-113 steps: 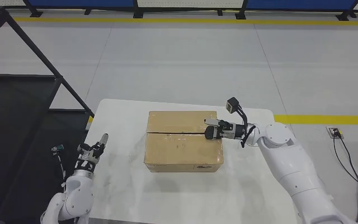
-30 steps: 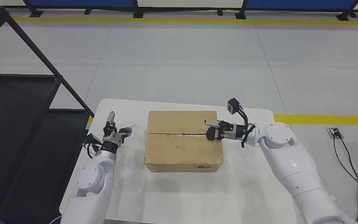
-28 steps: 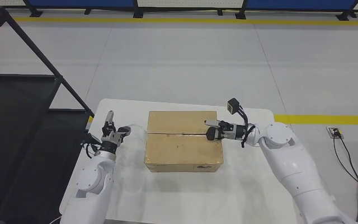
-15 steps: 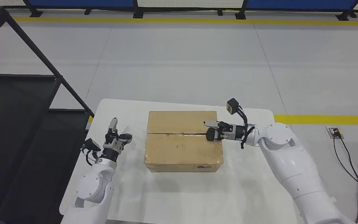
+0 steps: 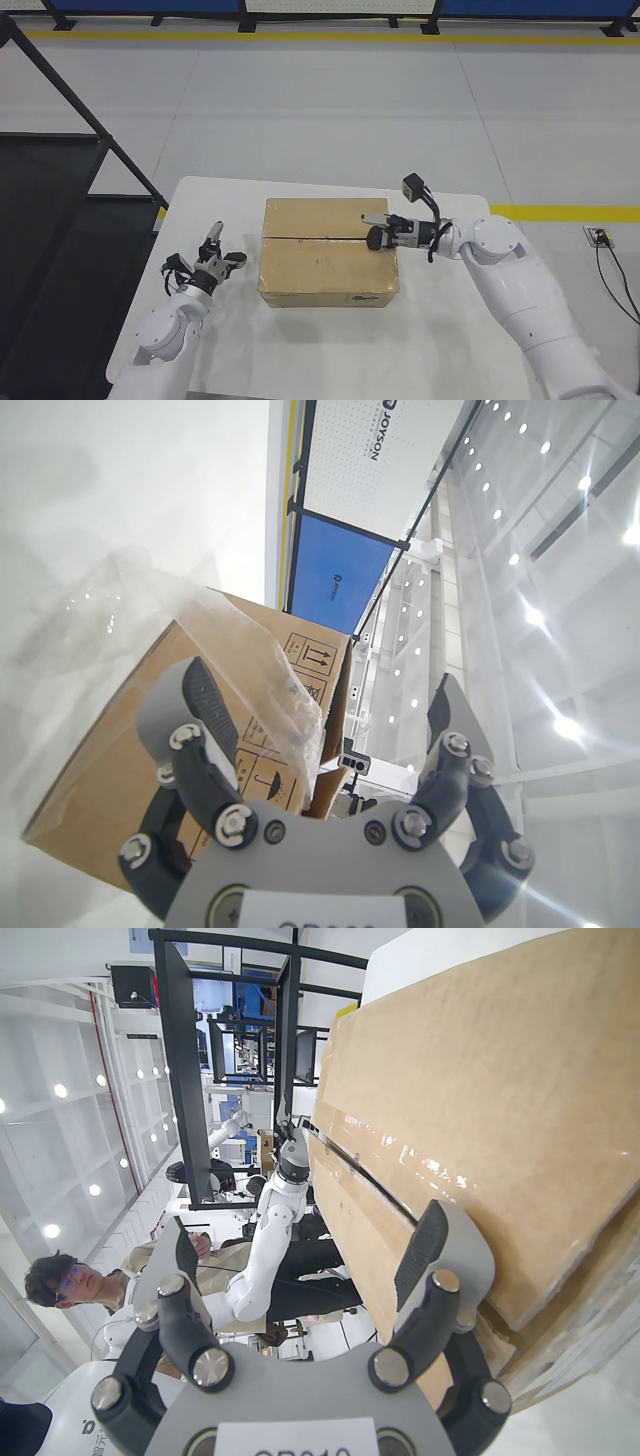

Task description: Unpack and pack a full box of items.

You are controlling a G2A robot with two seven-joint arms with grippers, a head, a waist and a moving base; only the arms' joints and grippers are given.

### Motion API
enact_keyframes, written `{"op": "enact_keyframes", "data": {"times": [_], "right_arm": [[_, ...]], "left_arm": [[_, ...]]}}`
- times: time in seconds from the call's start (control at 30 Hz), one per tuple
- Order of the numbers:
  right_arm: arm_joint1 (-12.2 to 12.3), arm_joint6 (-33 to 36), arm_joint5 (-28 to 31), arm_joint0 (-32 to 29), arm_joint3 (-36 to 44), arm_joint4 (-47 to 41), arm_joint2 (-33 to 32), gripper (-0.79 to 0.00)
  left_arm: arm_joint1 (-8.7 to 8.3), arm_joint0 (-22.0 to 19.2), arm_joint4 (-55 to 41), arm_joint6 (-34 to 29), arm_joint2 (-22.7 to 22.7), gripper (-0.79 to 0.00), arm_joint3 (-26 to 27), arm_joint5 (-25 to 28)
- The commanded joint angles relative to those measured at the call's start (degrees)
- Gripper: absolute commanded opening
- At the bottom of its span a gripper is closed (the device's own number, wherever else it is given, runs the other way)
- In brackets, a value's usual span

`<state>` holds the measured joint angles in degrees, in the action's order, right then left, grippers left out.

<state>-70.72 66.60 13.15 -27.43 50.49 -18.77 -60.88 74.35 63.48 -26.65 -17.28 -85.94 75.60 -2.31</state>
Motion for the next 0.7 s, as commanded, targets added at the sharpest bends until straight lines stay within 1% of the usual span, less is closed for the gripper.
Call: {"op": "enact_keyframes", "data": {"times": [0.0, 0.07, 0.17, 0.43, 0.67], "right_arm": [[-0.02, -0.04, 0.03, 0.14, 0.0, 0.1, 0.09, 0.0], [-0.01, -0.13, 0.03, 0.17, -0.04, 0.17, 0.12, 0.0], [-0.02, -0.19, -0.03, 0.24, -0.02, 0.16, 0.17, 0.0], [-0.16, -0.46, -0.53, 0.62, -0.1, 0.41, 0.69, 0.0], [-0.06, -0.85, -0.85, 0.41, 0.36, 0.81, 0.66, 0.0]], "left_arm": [[-0.07, -0.64, 0.04, -1.89, 0.46, 0.0, -1.4, -1.46], [-0.12, -1.54, 0.91, -2.26, 0.84, 0.0, -3.09, -2.03], [0.19, -3.52, -0.41, -2.05, 1.85, 0.0, -5.98, -2.16], [1.44, -10.34, -5.78, -2.57, 4.65, 0.0, -14.29, -0.16], [2.37, -15.06, -9.58, -1.88, 5.68, 0.0, -20.74, 2.49]]}}
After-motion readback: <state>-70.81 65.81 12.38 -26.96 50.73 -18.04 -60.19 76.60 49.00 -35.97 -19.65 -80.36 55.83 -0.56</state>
